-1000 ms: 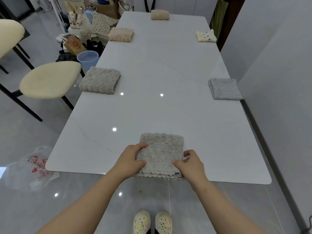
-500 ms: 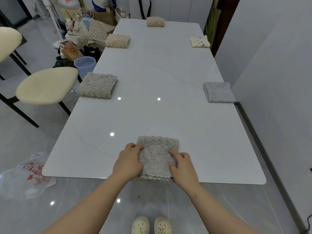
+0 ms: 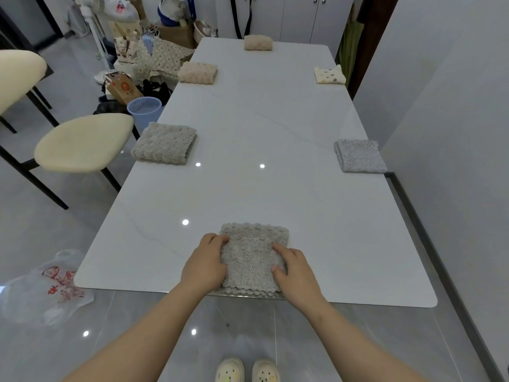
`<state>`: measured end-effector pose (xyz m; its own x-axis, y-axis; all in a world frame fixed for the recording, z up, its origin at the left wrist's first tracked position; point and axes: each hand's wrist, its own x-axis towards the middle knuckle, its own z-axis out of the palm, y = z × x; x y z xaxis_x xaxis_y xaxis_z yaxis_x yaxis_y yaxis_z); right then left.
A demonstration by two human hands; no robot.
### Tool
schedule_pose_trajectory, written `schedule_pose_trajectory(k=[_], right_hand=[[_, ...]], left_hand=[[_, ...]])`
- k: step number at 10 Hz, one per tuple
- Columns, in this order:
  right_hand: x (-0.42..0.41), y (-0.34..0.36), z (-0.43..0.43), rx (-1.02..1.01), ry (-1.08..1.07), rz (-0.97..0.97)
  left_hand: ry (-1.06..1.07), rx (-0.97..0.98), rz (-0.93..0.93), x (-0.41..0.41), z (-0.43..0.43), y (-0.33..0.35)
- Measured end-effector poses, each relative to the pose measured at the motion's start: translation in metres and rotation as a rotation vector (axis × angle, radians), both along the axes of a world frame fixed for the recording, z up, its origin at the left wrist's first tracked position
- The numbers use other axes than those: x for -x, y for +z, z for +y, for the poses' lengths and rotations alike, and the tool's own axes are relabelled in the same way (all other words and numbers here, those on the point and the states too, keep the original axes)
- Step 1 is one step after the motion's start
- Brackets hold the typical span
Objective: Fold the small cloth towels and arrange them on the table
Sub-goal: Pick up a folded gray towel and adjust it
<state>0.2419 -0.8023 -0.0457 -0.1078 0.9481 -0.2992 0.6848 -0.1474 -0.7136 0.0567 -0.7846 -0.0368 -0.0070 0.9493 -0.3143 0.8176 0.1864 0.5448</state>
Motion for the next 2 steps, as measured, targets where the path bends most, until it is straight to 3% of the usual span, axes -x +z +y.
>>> schedule_pose_trajectory(k=[2], right_hand=[[-0.0053,0.0064,-0.0015,0.007,-0.051,0.061]], left_hand=[[0.086,-0.057,0.005,-0.0003,-0.0035,0.0003]])
